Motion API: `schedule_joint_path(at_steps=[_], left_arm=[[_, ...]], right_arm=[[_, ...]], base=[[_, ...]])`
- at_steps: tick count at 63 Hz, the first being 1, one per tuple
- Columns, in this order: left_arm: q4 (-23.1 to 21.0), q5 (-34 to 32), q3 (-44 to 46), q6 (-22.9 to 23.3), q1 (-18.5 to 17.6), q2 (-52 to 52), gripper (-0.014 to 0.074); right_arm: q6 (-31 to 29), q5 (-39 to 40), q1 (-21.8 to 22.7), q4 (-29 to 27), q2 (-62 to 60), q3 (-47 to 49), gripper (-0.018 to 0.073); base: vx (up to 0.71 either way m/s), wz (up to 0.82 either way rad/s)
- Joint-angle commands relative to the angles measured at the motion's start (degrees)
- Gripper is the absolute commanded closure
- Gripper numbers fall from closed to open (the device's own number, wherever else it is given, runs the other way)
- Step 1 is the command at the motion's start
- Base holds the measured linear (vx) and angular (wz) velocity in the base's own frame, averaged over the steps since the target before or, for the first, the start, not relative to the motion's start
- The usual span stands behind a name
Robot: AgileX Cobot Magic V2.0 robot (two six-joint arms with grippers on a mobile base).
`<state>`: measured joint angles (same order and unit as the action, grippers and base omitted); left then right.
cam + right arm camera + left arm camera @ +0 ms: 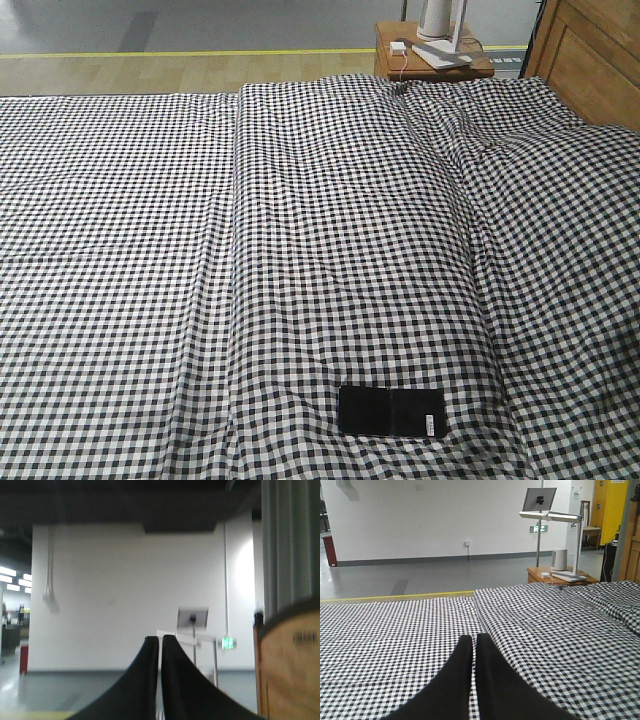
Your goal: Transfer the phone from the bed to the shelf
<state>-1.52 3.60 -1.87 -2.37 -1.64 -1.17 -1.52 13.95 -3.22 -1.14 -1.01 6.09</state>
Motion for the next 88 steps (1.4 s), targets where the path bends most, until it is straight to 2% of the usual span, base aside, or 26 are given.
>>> schedule_joint_path(at_steps=[1, 18, 30, 39, 52, 61, 74, 81, 88], left_arm=[[-0.6, -4.0, 1.45, 0.5, -0.28, -0.39, 0.0595], [-0.6, -4.0, 1.45, 0.5, -0.28, -0.39, 0.0595], [-0.6, -4.0, 1.45, 0.5, -0.28, -0.39, 0.0595], [-0.6, -4.0, 1.45, 0.5, -0.28, -0.39, 0.0595], [-0.6, -4.0, 1.45, 0.5, -0.28, -0.39, 0.0595], [-0.6, -4.0, 1.45, 0.5, -0.28, -0.39, 0.0595], [-0.6, -4.0, 1.45, 0.5, -0.28, -0.39, 0.0595], [-0.6, -4.0, 1.45, 0.5, -0.28, -0.39, 0.0595], [-0.6, -4.0, 1.45, 0.5, -0.28, -0.39, 0.0595]], right_arm=[[-2.98, 2.01, 0.0, 0.42, 1.18, 7.76, 0.0564], [-4.09, -5.86, 0.0, 0.42, 14.9, 25.14, 0.0564], [-4.09, -17.81, 0.0, 0.42, 27.37, 35.24, 0.0564], [-4.04, -26.61, 0.0, 0.42, 36.86, 39.23, 0.0559], [-3.34, -32.66, 0.0, 0.2, 47.9, 39.29, 0.0501], [-3.34, -36.42, 0.0, 0.2, 53.47, 39.29, 0.0363], [-3.34, -37.18, 0.0, -2.5, 56.68, 39.29, 0.0002], [-3.24, -37.24, 0.0, -3.63, 56.79, 39.29, -0.0153], [-1.68, -37.71, 0.06, -4.21, 56.79, 39.29, -0.0166]], base=[[0.0, 0.0], [0.0, 0.0], [0.0, 0.0], [0.0, 0.0], [0.0, 0.0], [0.0, 0.0], [0.0, 0.0], [0.0, 0.0], [0.0, 0.0]])
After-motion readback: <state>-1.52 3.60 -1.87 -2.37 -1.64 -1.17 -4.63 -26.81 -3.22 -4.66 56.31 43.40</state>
